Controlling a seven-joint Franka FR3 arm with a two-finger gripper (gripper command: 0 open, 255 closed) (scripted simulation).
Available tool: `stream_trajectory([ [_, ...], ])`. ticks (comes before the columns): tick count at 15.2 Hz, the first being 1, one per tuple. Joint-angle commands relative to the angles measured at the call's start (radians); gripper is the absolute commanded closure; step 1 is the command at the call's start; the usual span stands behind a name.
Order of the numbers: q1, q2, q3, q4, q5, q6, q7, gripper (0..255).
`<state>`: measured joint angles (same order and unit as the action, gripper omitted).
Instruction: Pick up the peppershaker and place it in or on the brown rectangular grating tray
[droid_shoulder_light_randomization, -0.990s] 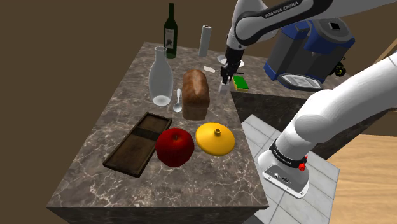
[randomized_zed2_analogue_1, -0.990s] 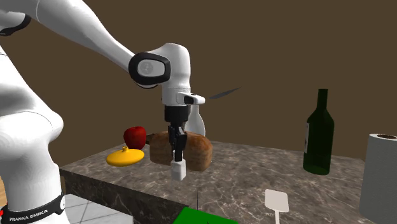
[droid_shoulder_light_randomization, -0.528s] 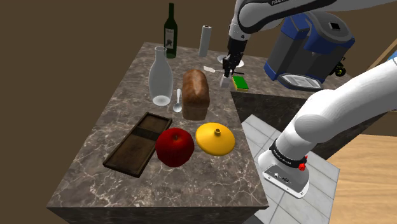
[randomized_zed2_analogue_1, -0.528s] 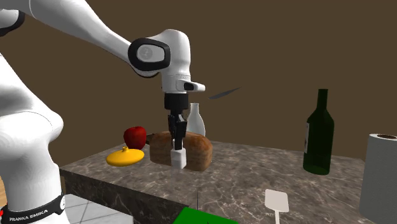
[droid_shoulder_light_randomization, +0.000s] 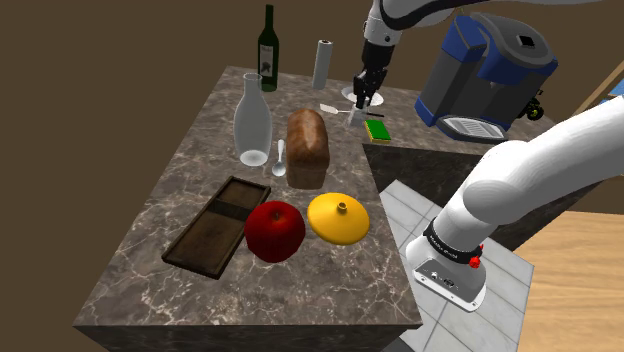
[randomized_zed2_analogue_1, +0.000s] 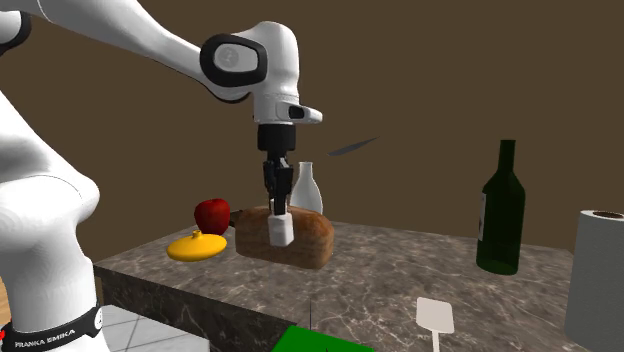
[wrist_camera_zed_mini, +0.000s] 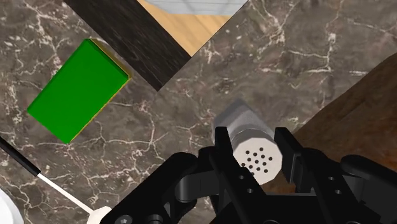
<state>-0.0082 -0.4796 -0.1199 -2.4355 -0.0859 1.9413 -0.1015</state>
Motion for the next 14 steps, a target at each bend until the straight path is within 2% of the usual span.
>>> stream_trajectory([
  [1, 0.000, -0.007, 0.001, 0.021, 0.001, -0.029, -0.001, 255],
  [2, 0.000, -0.007, 0.001, 0.021, 0.001, -0.029, -0.001, 255],
  [14, 0.129, 0.019, 0.227, 0.076, 0.117, -0.065, 0.289, 255],
])
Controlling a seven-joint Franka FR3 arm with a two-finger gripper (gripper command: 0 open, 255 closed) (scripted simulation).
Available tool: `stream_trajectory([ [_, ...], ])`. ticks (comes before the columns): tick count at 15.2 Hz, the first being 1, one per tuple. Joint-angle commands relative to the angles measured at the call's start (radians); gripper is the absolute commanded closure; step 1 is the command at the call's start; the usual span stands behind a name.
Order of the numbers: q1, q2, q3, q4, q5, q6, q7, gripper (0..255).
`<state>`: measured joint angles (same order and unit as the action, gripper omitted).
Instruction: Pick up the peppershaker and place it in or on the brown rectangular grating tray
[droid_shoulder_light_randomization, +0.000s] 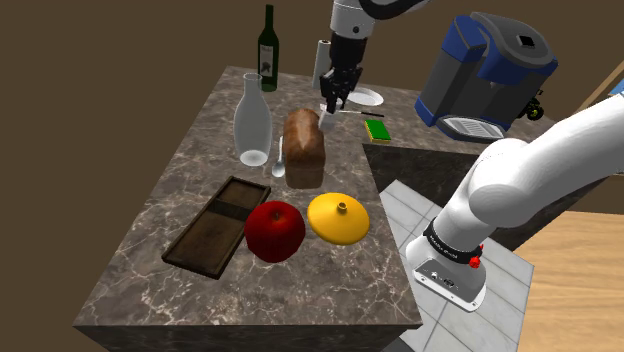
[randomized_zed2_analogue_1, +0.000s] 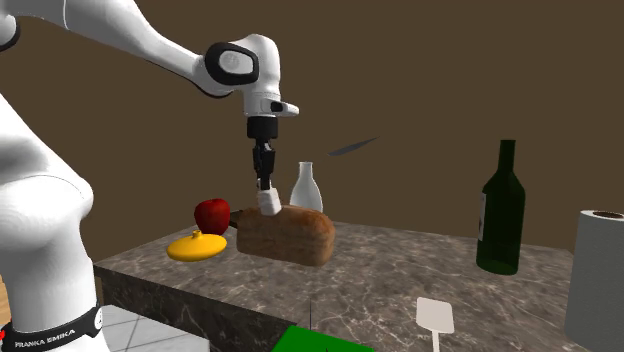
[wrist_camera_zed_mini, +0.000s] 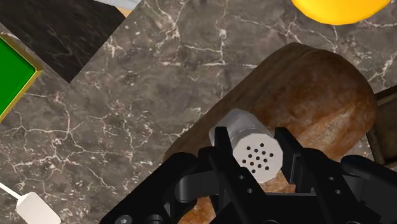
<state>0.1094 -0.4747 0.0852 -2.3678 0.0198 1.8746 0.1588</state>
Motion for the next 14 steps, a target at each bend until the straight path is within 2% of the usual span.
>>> stream_trajectory([
  [1, 0.022, 0.024, 0.040, 0.021, 0.019, 0.000, 0.053, 255],
  [8, 0.082, 0.122, 0.164, 0.135, 0.056, -0.012, 0.224, 255],
  [14, 0.123, 0.245, 0.266, 0.275, 0.053, -0.027, 0.375, 255],
])
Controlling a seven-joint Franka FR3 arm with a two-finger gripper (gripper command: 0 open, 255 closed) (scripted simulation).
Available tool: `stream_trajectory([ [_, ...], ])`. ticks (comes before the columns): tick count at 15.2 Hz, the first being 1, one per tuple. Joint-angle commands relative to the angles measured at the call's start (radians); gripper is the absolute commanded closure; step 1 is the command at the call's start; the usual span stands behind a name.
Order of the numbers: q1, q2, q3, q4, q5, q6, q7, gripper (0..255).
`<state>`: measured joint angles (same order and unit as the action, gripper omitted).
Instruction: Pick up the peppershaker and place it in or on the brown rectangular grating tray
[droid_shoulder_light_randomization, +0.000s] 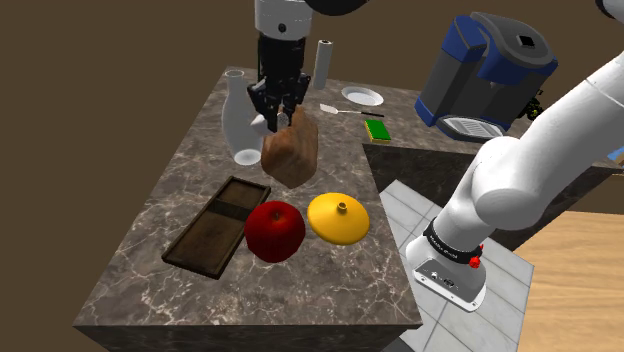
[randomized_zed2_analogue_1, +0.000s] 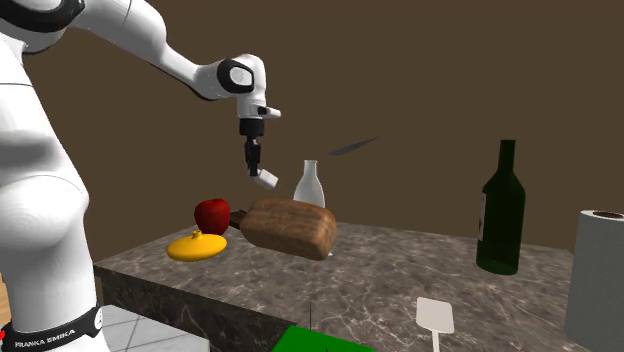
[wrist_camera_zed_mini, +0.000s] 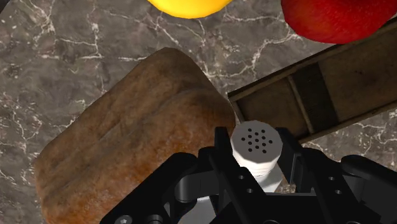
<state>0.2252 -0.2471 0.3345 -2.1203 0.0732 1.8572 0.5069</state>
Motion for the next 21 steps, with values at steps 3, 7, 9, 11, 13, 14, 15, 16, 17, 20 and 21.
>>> stream_trajectory([
  [3, 0.029, 0.093, 0.064, 0.113, -0.018, -0.022, 0.106, 255],
  [7, 0.062, 0.208, 0.122, 0.245, -0.059, -0.047, 0.214, 255],
  [9, 0.093, 0.298, 0.158, 0.350, -0.100, -0.072, 0.291, 255],
  [11, 0.096, 0.300, 0.155, 0.325, -0.101, -0.045, 0.291, 255],
  [13, 0.096, 0.303, 0.155, 0.301, -0.102, -0.019, 0.293, 255],
  [14, 0.096, 0.304, 0.155, 0.290, -0.103, -0.006, 0.293, 255],
  [15, 0.096, 0.306, 0.155, 0.278, -0.104, 0.007, 0.294, 255],
  [16, 0.096, 0.309, 0.155, 0.267, -0.105, 0.020, 0.295, 255],
  [17, 0.097, 0.311, 0.155, 0.256, -0.107, 0.033, 0.296, 255],
  [20, 0.097, 0.320, 0.155, 0.225, -0.111, 0.072, 0.299, 255],
  [21, 0.098, 0.323, 0.155, 0.215, -0.113, 0.085, 0.301, 255],
])
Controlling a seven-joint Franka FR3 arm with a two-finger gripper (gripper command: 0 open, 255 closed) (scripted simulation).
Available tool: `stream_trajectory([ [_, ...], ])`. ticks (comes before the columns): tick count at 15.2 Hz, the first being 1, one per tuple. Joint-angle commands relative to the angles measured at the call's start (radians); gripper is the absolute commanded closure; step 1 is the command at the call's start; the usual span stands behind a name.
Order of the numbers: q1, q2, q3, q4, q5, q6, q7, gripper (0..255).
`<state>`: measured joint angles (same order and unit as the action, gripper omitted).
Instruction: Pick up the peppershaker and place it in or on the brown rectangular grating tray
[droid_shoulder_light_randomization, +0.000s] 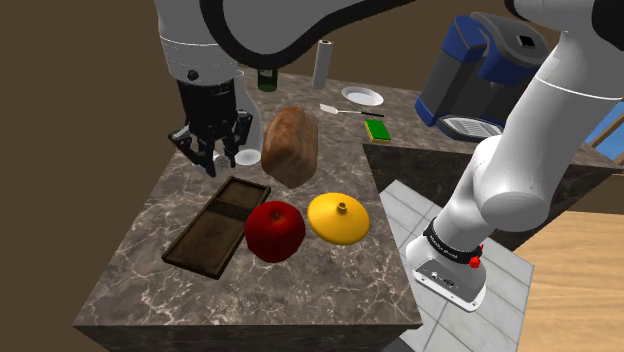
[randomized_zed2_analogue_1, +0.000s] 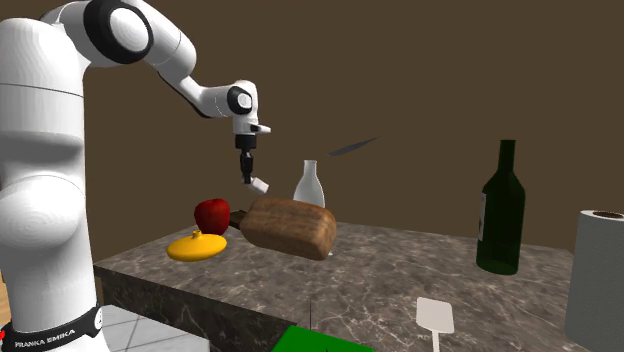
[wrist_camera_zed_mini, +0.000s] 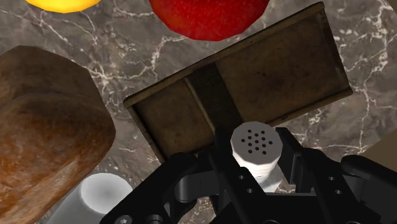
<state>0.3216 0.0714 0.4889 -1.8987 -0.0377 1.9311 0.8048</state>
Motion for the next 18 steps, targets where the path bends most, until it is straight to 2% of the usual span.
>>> stream_trajectory([
  [1, 0.001, 0.008, 0.001, -0.016, -0.004, 0.024, 0.004, 255],
  [8, 0.005, 0.039, -0.001, -0.077, -0.022, 0.112, 0.017, 255],
  [16, 0.005, 0.042, -0.001, -0.080, -0.024, 0.117, 0.018, 255],
  [17, 0.005, 0.042, -0.001, -0.080, -0.024, 0.117, 0.018, 0],
  [18, 0.005, 0.042, -0.001, -0.080, -0.024, 0.117, 0.018, 0],
])
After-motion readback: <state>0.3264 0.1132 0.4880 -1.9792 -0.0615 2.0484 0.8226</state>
